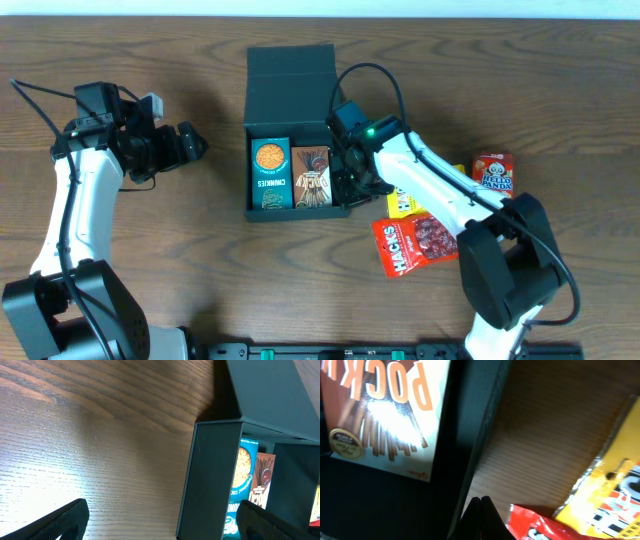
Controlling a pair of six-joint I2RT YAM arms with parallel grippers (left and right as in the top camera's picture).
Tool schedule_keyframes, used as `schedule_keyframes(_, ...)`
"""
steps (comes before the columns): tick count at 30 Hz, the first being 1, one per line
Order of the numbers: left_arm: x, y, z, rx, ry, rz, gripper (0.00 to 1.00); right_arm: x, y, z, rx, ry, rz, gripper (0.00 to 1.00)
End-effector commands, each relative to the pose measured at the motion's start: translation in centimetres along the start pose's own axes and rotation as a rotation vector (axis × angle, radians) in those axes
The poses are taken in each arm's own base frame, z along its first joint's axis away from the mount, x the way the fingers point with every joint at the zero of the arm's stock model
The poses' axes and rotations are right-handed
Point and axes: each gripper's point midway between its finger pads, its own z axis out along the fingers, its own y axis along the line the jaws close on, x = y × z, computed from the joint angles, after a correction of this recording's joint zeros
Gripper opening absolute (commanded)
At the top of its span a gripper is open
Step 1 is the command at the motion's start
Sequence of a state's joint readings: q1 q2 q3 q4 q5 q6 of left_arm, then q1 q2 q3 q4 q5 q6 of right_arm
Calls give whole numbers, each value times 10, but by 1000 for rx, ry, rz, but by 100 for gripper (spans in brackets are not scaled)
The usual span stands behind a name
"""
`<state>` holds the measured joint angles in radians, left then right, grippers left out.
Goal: Pack container
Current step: 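Withdraw the right gripper and move it to the red Hello Panda box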
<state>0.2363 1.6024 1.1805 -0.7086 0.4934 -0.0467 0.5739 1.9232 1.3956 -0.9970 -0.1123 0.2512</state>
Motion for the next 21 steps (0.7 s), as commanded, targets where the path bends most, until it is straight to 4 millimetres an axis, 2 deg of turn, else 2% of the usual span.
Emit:
schedule_keyframes(1,-7,-5,-9,0,-29,28,95,2,15,-3,-63,2,-22,2)
schedule_keyframes(7,-7,-3,-9,-8,-29,28,95,1,15,-3,-70,-2,-23,2)
schedule_keyframes(10,-7,-2,-9,-14,-29,28,95,-2,3,-4,-27,-12,-11,1)
schedule_keyframes(12,-8,-1,-9,-23,-30,27,95,-4,-5,-12,0,-19,3,2)
schedule_keyframes(14,-8,-1,-9,-23,-31,28,95,-10,-15,-30,35,-48,16,2)
schedule_keyframes(18,-8,0,-9,-27,-31,28,95,-28,-46,-93,165,-193,27,2)
schedule_keyframes(21,-8,0,-9,-27,-31,28,95,-31,-80,-136,252,-301,69,1)
